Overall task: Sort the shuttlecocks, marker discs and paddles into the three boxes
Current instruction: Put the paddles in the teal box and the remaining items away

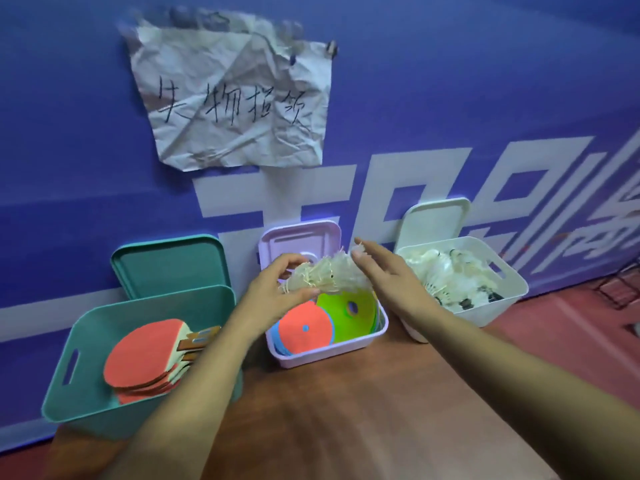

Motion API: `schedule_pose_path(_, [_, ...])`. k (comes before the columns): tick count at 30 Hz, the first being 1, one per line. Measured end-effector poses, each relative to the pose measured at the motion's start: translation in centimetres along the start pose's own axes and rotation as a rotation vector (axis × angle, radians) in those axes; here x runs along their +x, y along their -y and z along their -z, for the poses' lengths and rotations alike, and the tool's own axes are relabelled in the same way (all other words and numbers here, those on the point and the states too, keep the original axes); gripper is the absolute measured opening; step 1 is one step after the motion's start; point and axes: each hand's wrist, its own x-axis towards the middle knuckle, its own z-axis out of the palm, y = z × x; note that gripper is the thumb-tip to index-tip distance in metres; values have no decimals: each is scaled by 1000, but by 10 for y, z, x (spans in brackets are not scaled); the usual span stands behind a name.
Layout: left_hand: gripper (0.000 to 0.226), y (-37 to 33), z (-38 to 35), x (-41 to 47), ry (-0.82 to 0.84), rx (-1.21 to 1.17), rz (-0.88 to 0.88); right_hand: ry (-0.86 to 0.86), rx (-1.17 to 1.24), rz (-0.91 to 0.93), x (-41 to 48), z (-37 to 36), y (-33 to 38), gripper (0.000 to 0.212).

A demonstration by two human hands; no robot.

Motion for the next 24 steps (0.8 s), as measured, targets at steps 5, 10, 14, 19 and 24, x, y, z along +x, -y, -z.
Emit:
schedule_pose_path(5, [43, -37, -57, 59, 42, 147, -64, 10, -89, 2, 28, 74, -33, 57])
schedule_pose_path(10, [50, -53, -149, 115, 97, 264, -32, 70, -33, -18, 50, 165, -87, 56])
schedule_pose_path(14, [58, -48, -240, 155, 209, 257, 73, 55, -125, -58, 76, 242, -143, 32])
schedule_pose_path(19, [53, -25, -337, 200, 281, 348, 157, 126, -168, -157, 109, 317, -209, 33])
schedule_pose_path(24, [54, -23, -410, 229, 207, 288, 259, 52, -204, -291, 148, 354, -261, 50])
